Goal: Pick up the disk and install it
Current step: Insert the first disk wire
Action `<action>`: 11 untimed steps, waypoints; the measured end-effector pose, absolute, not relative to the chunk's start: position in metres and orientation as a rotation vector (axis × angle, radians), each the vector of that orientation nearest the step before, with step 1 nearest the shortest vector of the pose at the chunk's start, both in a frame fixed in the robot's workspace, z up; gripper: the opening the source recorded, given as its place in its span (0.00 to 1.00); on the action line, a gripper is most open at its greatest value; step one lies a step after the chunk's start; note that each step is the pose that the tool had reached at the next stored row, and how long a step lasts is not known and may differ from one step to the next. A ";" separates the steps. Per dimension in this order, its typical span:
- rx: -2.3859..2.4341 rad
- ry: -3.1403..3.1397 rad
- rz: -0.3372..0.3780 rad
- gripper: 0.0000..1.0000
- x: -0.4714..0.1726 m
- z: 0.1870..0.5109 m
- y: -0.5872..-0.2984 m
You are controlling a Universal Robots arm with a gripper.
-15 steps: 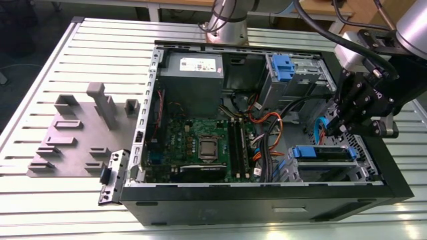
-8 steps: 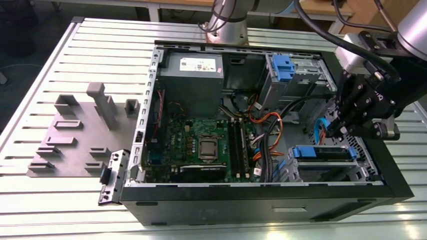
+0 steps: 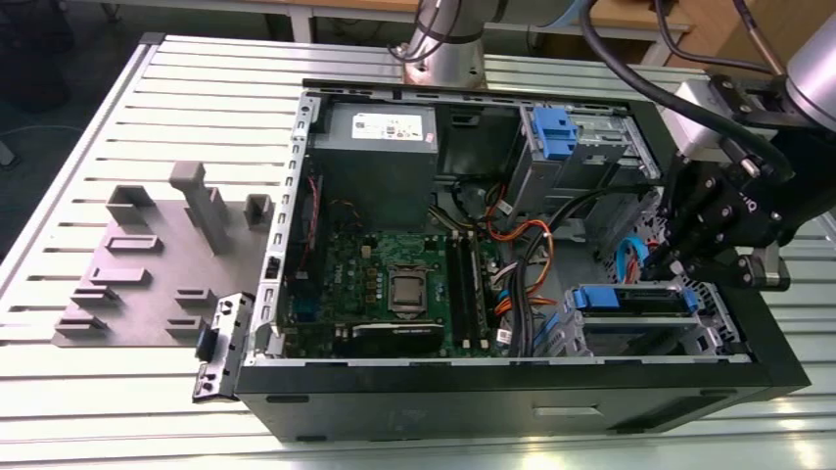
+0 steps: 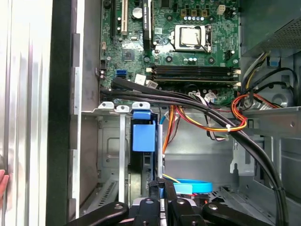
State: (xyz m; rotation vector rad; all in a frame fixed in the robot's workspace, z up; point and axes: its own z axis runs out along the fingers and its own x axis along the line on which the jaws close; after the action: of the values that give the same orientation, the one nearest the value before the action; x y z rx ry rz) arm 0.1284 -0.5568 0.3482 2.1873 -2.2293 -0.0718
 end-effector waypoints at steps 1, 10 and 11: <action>2.188 -2.230 -0.071 0.16 0.128 0.347 -0.558; 2.190 -2.232 -0.066 0.16 0.126 0.342 -0.560; 2.190 -2.232 -0.066 0.16 0.126 0.341 -0.560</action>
State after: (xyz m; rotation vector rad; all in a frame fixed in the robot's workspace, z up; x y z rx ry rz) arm 0.1256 -0.5602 0.3413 2.1900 -2.2317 -0.0664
